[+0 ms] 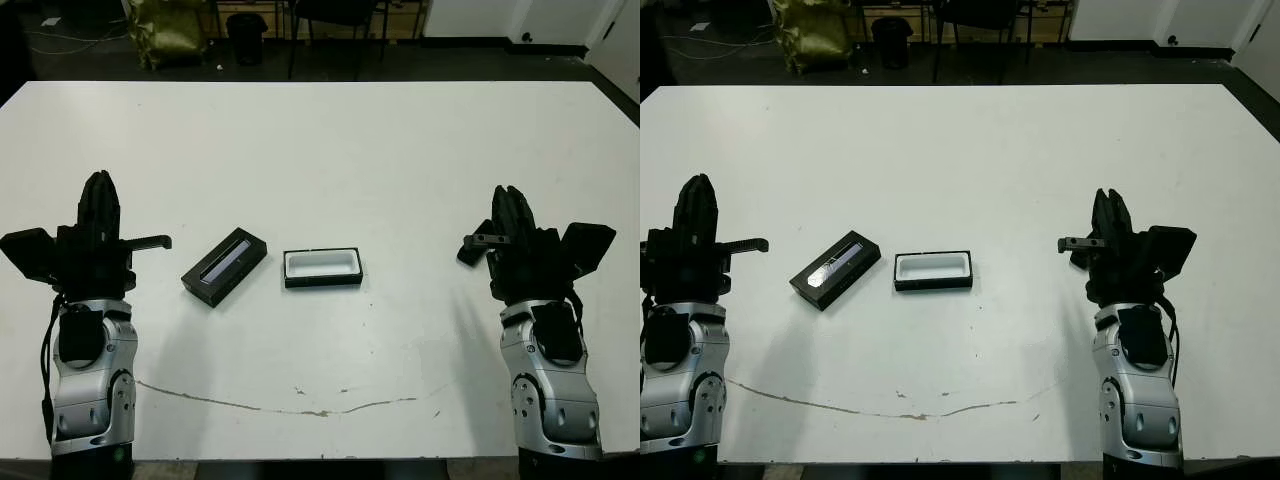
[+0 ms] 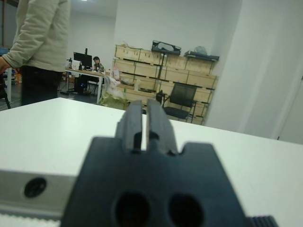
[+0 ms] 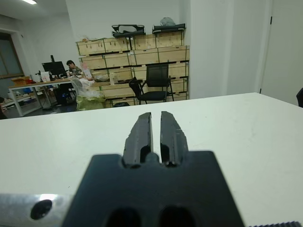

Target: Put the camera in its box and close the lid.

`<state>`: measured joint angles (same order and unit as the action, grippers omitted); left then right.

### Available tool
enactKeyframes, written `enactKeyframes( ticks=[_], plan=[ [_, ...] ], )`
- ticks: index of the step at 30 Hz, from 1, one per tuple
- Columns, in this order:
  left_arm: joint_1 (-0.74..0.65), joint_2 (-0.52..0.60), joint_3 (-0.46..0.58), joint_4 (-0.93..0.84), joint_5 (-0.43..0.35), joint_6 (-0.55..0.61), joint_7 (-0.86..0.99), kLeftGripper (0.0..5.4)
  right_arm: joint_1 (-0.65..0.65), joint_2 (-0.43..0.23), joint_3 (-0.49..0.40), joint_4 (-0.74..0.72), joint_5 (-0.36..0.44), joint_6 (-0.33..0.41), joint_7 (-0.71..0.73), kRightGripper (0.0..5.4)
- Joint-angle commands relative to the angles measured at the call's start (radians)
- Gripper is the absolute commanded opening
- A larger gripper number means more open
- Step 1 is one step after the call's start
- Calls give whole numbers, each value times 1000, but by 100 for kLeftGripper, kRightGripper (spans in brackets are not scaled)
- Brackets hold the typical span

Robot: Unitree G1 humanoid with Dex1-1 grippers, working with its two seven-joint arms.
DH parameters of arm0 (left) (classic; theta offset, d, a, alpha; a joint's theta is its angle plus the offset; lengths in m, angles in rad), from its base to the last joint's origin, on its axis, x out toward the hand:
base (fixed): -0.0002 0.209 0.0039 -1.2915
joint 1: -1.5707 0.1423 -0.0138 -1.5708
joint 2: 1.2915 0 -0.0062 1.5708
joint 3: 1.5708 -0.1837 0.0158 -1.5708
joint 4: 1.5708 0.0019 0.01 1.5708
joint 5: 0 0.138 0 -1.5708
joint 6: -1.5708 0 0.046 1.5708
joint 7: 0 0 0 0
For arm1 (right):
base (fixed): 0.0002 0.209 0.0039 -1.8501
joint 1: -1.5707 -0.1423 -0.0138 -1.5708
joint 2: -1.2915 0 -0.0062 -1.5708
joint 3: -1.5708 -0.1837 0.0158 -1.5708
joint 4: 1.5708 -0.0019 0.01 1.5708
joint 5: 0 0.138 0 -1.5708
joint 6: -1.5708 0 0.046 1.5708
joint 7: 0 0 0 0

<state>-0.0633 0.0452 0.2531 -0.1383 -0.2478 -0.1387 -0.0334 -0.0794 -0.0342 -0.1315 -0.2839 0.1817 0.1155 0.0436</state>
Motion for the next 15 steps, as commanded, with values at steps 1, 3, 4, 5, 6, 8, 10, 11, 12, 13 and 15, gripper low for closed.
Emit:
enactKeyframes(
  ticks=[1, 3, 4, 5, 6, 8, 10, 11, 12, 13, 15],
  plan=[
    [10, -11, -4, 8, 5, 8, 15, 1, 10, -8, 6, 4, -11, 23, -6, 0],
    [16, -15, -10, 3, 2, 11, 12, 1, 14, -8, 8, 8, -8, 15, 1, 0],
    [20, -17, -13, -1, 1, 15, 12, 1, 16, -8, 8, 9, -5, 12, 4, 0],
    [23, -16, -17, -1, 0, 13, 8, 1, 18, -6, 8, 8, -1, 11, 6, 0],
    [26, -15, -20, 4, 3, 3, 1, 1, 21, -6, 9, 5, -2, 15, 4, 0],
    [31, -15, -26, 7, 7, -4, -3, 1, 25, -10, 10, 0, -6, 16, 5, 0],
    [34, -14, -30, 8, 9, -9, -5, 1, 24, -19, 8, -5, -17, 18, 1, 0],
    [35, -13, -30, 9, 13, -11, -4, 1, 20, -28, 5, -11, -26, 24, -2, 0],
    [35, -12, -30, 11, 14, -14, -4, 1, 13, -39, -2, -18, -30, 35, -2, 0],
    [37, -14, -30, 5, 12, -6, 1, 1, 3, -54, -13, -26, -28, 50, 2, 0],
    [40, -14, -29, 2, 10, -2, 1, 1, -28, -98, -48, -38, -3, 84, 23, 0]
  ],
)
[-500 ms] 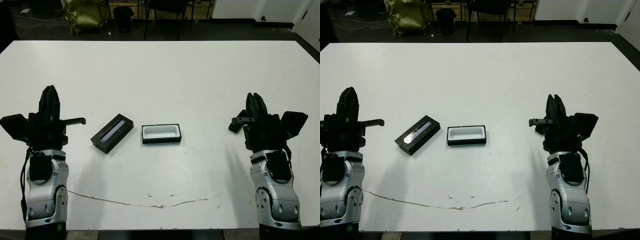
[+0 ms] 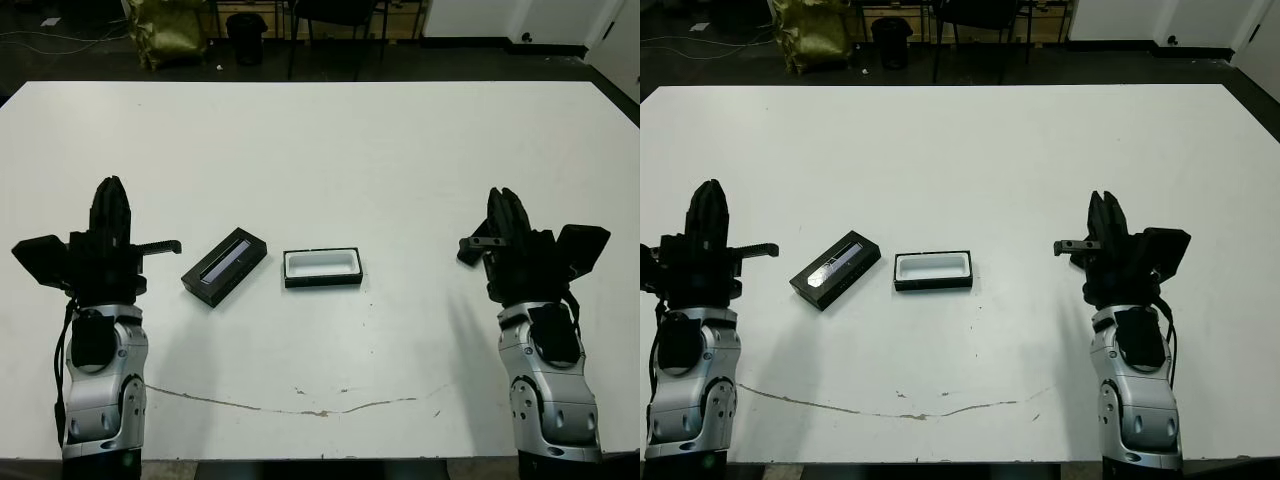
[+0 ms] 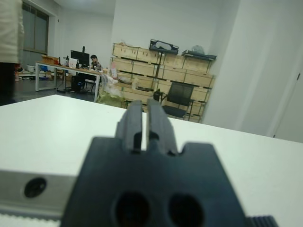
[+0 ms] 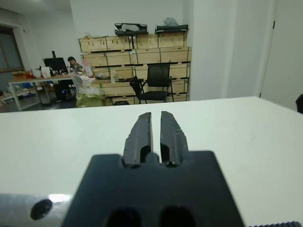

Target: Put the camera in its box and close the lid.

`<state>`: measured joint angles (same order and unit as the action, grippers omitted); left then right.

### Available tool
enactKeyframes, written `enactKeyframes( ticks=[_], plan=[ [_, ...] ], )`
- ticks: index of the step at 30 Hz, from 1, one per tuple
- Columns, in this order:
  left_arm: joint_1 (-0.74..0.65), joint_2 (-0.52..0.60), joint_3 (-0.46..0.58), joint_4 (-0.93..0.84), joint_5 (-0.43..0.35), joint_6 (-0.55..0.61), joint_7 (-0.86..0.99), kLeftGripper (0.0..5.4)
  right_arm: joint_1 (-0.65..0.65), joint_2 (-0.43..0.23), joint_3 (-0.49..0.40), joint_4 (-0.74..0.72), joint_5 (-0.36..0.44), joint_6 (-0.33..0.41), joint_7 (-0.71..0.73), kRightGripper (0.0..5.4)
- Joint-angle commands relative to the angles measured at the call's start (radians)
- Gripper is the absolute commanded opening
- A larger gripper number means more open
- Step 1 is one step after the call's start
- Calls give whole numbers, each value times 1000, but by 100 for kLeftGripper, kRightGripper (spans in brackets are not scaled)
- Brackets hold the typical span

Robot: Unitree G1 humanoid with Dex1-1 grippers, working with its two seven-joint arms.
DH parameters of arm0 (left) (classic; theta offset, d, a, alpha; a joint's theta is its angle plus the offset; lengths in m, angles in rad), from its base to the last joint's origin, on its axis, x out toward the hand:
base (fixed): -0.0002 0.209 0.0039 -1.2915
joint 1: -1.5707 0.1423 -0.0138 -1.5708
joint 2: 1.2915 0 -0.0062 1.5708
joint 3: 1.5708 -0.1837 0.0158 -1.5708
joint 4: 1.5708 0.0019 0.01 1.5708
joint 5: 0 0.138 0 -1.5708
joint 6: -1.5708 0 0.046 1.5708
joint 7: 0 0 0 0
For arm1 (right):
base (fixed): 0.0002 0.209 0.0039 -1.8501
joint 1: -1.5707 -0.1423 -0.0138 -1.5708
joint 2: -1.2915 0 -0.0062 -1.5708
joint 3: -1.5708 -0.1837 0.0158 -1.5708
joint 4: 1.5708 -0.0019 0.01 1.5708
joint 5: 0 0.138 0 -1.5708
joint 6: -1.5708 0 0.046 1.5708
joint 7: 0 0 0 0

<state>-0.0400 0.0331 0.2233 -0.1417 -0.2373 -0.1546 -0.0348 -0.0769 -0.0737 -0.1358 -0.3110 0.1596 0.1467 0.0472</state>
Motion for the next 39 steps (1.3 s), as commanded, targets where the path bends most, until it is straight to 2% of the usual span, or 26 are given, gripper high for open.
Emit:
enactKeyframes(
  ticks=[1, 4, 8, 10, 16, 20, 24, 26, 28, 34, 39],
  plan=[
    [19, -1, 1, 6, 0, 12, 2, 1, -47, -86, -62, -8, 32, 57, 39, 0],
    [21, 2, 2, 12, -11, 11, -12, 1, -125, -197, -119, 64, 37, 37, 104, 0],
    [19, 2, 3, 16, -5, 6, -11, 1, -232, -326, -161, 128, 36, 133, 146, 0],
    [18, 2, 3, 8, -5, 20, -5, 1, -289, -392, -161, 208, 23, 117, 194, 0],
    [14, 8, 8, 11, -24, 16, -19, 1, -451, -585, -65, 470, -117, 62, 307, 0],
    [15, 9, 9, 7, -22, 23, -14, 1, -585, -679, 51, 679, -216, -34, 431, 0],
    [16, 11, 8, 12, -29, 22, -25, 1, -709, -708, 152, 864, -307, -149, 505, 0],
    [16, 15, 9, 18, -28, 18, -31, 1, -769, -717, 218, 962, -381, -232, 516, 0],
    [18, 17, 11, 17, -28, 21, -34, 1, -825, -712, 274, 1049, -436, -270, 544, 0],
    [21, 15, 13, 15, -28, 22, -34, 1, -941, -662, 395, 1229, -547, -342, 582, 0],
    [29, 14, 9, -10, -33, 59, -26, 1, -988, -611, 466, 1305, -614, -343, 593, 0]
  ],
)
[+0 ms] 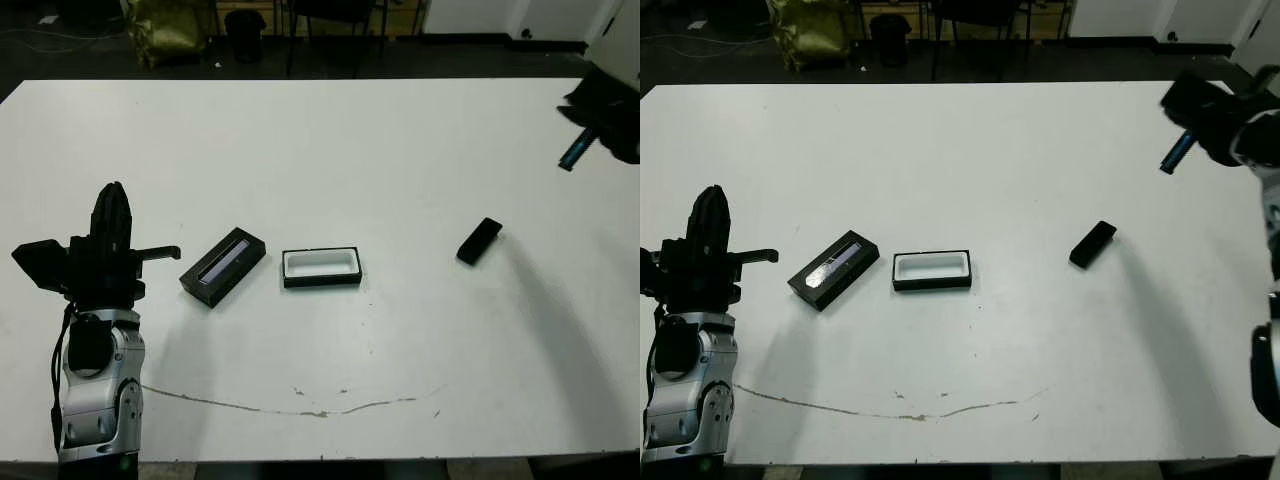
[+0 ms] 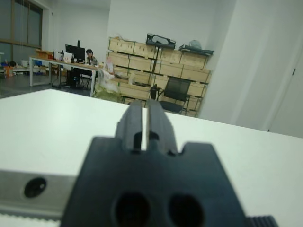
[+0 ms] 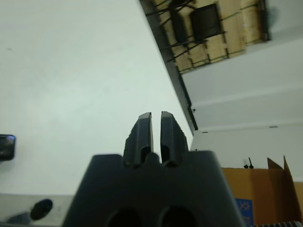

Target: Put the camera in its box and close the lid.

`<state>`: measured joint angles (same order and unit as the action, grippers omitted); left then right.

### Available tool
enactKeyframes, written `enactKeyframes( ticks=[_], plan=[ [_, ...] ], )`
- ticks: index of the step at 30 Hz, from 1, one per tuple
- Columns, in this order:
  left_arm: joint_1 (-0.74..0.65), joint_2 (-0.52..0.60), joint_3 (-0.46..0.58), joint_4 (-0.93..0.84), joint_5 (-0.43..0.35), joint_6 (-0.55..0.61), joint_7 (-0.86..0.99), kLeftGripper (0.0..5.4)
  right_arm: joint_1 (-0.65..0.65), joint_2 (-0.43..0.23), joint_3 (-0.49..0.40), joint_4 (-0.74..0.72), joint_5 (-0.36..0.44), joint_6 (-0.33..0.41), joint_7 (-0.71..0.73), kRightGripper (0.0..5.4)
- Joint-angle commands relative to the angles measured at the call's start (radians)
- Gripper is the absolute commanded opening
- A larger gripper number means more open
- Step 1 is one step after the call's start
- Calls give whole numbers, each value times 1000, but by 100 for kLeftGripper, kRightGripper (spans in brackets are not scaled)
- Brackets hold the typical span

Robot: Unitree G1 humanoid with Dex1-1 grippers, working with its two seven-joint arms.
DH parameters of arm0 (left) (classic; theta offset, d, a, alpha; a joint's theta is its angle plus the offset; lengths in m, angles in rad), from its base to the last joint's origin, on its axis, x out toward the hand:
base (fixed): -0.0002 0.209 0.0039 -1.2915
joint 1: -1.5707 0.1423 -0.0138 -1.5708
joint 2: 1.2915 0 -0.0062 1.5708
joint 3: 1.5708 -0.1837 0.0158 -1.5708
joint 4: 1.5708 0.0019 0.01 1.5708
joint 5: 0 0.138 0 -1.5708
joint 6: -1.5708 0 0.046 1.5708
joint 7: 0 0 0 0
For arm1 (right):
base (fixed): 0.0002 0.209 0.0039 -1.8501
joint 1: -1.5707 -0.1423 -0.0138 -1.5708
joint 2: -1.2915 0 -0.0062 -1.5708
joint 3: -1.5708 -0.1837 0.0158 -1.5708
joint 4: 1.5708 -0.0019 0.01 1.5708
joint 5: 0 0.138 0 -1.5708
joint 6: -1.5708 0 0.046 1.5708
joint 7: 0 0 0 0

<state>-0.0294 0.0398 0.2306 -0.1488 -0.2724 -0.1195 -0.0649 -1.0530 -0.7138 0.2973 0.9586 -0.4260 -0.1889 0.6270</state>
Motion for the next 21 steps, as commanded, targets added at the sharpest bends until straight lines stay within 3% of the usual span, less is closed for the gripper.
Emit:
enactKeyframes(
  ticks=[1, 4, 10, 14, 18, 21],
  plan=[
    [18, 7, 2, 2, 2, 17, 0, 1, -9, 39, 38, 45, -32, -18, 8, 0],
    [22, 5, 2, -8, -4, 33, 2, 1, 6, 59, 47, 70, -36, -62, -7, 0],
    [35, 2, -4, -54, -3, 89, 24, 1, 10, 74, 79, 102, -61, -81, 14, 0],
    [27, 7, -5, -32, -4, 70, 4, 1, 15, 84, 99, 112, -80, -62, 24, 0],
    [21, 5, -7, -26, 0, 62, 1, 1, 20, 83, 138, 129, -111, -101, 39, 0],
    [17, 7, -8, -22, -9, 56, -13, 1, 16, 95, 153, 142, -123, -63, 60, 0]
  ],
)
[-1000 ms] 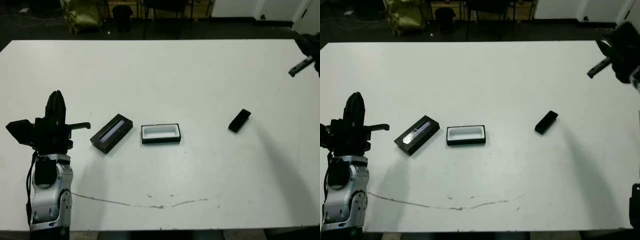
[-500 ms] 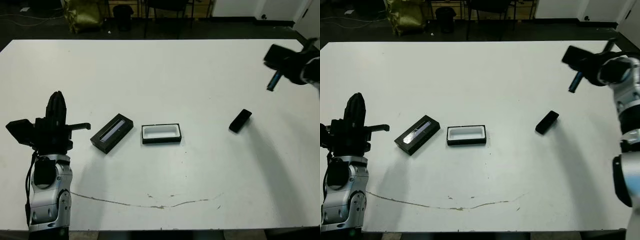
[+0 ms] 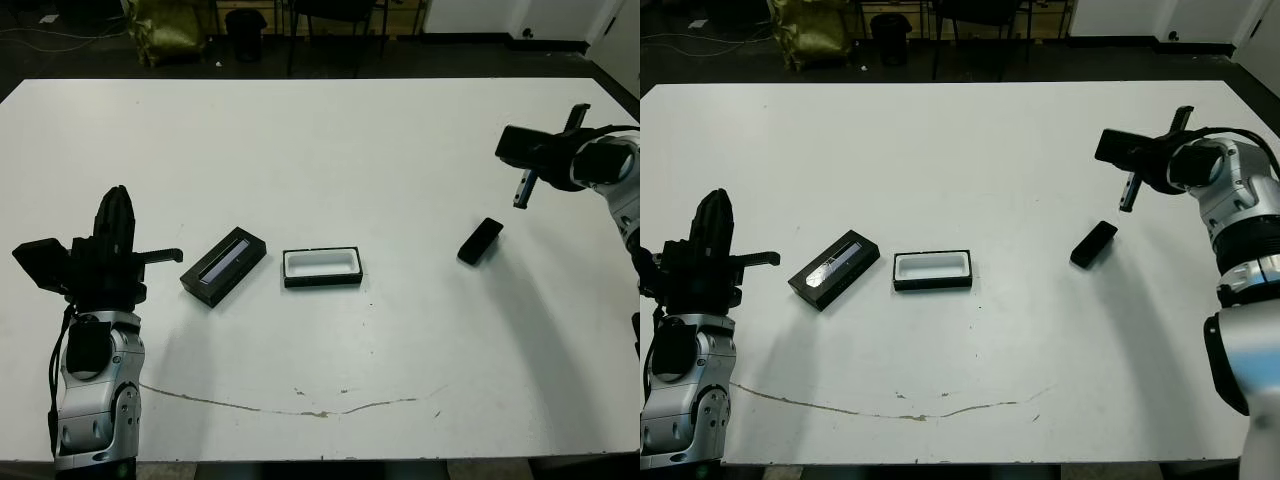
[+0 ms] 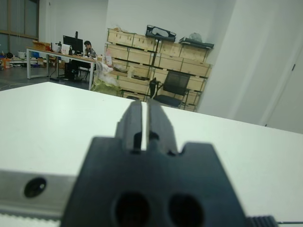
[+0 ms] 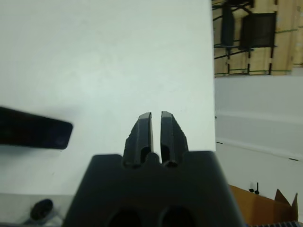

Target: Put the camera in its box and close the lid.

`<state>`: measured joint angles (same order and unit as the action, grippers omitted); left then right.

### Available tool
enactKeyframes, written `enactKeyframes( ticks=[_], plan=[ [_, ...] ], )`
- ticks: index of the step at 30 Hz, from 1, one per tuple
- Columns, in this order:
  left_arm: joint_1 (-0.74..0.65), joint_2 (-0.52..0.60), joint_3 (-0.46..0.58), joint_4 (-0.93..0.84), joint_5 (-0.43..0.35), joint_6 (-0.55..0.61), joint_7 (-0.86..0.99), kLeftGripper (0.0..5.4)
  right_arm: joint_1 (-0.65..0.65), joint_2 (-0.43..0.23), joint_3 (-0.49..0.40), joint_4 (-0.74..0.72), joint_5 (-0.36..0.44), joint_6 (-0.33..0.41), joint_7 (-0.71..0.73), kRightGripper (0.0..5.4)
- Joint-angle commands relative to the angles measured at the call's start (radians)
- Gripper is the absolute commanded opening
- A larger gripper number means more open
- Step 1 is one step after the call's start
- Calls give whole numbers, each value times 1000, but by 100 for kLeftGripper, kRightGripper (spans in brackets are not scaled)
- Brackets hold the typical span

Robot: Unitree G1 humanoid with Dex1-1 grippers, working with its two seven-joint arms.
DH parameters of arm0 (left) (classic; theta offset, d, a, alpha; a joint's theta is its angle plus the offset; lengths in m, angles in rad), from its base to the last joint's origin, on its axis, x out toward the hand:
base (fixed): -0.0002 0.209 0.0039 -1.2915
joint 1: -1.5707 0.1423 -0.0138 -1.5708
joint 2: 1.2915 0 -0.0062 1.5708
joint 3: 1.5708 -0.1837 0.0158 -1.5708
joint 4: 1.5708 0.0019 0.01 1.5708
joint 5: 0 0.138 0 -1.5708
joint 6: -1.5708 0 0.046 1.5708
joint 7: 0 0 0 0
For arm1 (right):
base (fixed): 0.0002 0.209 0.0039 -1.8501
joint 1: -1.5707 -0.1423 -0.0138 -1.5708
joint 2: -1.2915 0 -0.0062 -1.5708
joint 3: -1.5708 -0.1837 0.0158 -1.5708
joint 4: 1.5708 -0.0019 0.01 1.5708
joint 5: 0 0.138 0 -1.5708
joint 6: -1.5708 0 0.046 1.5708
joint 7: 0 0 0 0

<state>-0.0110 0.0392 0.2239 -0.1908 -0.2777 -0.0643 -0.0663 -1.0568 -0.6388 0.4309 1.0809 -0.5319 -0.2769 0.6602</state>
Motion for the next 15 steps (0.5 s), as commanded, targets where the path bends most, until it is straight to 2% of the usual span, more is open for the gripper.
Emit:
enactKeyframes(
  ticks=[1, 5, 15],
  plan=[
    [-3, 7, 0, 23, -6, 2, -14, 1, 19, 24, 28, 22, -26, 36, 33, 0],
    [-5, 6, -2, 28, 7, 1, -11, 1, 28, 37, 23, 31, -16, 58, 56, 0],
    [8, 4, -3, -9, 7, 42, 9, 1, 50, 55, 7, 59, 16, 47, 71, 0]
  ],
)
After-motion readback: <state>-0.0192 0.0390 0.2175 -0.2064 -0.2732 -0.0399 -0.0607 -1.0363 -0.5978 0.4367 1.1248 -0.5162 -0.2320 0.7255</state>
